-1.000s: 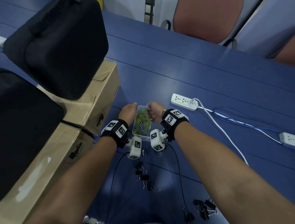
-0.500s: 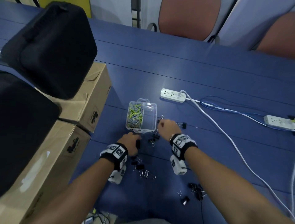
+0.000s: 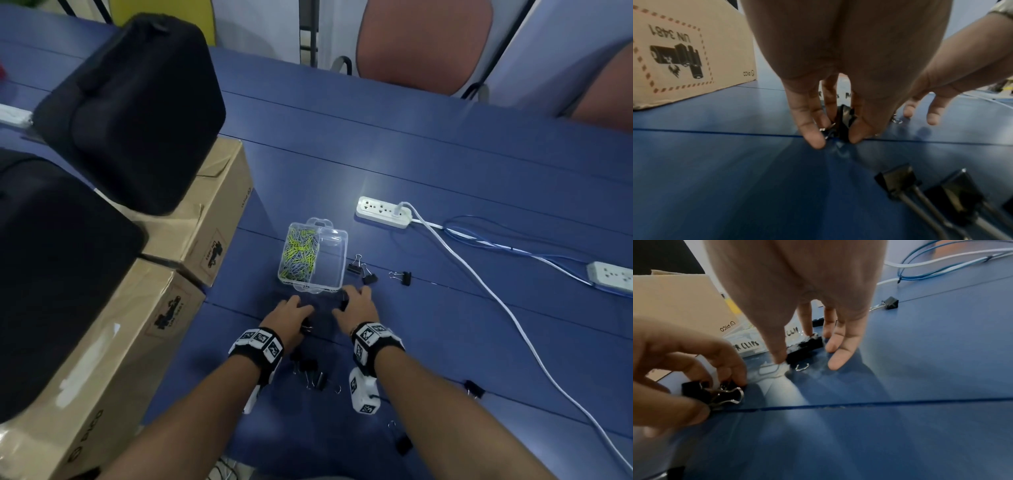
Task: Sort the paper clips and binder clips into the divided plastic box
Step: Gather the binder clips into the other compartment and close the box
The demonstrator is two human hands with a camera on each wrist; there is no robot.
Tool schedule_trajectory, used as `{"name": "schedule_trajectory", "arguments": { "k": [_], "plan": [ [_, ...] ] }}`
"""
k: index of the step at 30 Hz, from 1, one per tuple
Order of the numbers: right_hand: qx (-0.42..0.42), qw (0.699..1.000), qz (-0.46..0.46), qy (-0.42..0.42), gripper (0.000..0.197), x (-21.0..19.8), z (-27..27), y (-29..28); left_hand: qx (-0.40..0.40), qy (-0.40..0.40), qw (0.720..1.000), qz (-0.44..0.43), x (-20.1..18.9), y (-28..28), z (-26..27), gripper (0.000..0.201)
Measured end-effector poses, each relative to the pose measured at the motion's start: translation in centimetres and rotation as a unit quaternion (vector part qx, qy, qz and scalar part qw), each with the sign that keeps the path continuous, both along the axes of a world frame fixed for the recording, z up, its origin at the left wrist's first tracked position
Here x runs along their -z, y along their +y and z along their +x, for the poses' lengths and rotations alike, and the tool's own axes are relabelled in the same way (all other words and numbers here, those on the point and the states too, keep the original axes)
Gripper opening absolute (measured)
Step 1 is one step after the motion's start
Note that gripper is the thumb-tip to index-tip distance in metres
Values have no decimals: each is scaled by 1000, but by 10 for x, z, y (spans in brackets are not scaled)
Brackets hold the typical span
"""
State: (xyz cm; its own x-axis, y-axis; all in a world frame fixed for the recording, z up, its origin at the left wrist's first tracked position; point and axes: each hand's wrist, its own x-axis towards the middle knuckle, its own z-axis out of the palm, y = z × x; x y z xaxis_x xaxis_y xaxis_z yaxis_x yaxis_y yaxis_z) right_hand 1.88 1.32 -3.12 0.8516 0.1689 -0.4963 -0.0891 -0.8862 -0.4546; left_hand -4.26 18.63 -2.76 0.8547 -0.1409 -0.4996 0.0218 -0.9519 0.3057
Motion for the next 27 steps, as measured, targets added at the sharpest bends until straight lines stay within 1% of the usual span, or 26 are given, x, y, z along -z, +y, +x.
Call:
{"name": "schedule_trajectory", "arguments": {
  "k": [2, 3, 5, 7, 9, 12, 14, 16, 18, 20, 22, 23, 25, 27],
  "plan": [
    [-10, 1000, -1, -13, 39, 1, 0, -1, 6, -9, 1000, -8, 2, -1, 0, 41],
    [-13, 1000, -13, -15, 36, 1, 0, -1, 7, -12, 1000, -12, 2, -2, 0, 39],
    [-17, 999, -48, -13, 40, 2, -1, -1, 14, -18, 1000, -20, 2, -3, 1, 37],
    [-37, 996, -81, -17, 46, 2, -2, 0, 23, -23, 999, -28, 3, -3, 1, 38],
    [-59, 993, -98, -26, 45, 2, -4, 0, 35, -31, 998, -37, 3, -4, 2, 39],
    [-74, 992, -97, -34, 37, 1, -5, -1, 50, -40, 996, -54, -1, -6, 7, 28],
    [-88, 991, -99, -34, 36, -1, -5, -3, 55, -47, 995, -69, -4, -6, 11, 20],
    [-102, 989, -101, -30, 35, -4, -4, -6, 56, -68, 991, -98, -10, -8, 16, 13],
    [-97, 991, -93, -23, 35, -6, -1, -13, 45, -104, 984, -134, -18, -13, 25, 11],
    [-74, 994, -77, -16, 32, -9, 1, -21, 4, -157, 977, -147, -31, -20, 41, 10],
    [-26, 998, -52, -4, 26, -13, 3, -28, -75, -208, 964, -150, -46, -25, 63, 9],
    [7, 999, -33, -2, 25, -15, 5, -32, -116, -216, 958, -150, -51, -27, 75, 11],
    [86, 996, 28, -8, 22, -19, 9, -37, -155, -198, 960, -122, -55, -29, 94, 13],
    [150, 983, 104, -25, 19, -24, 17, -39, -149, -171, 970, -89, -53, -32, 106, 12]
  ]
}}
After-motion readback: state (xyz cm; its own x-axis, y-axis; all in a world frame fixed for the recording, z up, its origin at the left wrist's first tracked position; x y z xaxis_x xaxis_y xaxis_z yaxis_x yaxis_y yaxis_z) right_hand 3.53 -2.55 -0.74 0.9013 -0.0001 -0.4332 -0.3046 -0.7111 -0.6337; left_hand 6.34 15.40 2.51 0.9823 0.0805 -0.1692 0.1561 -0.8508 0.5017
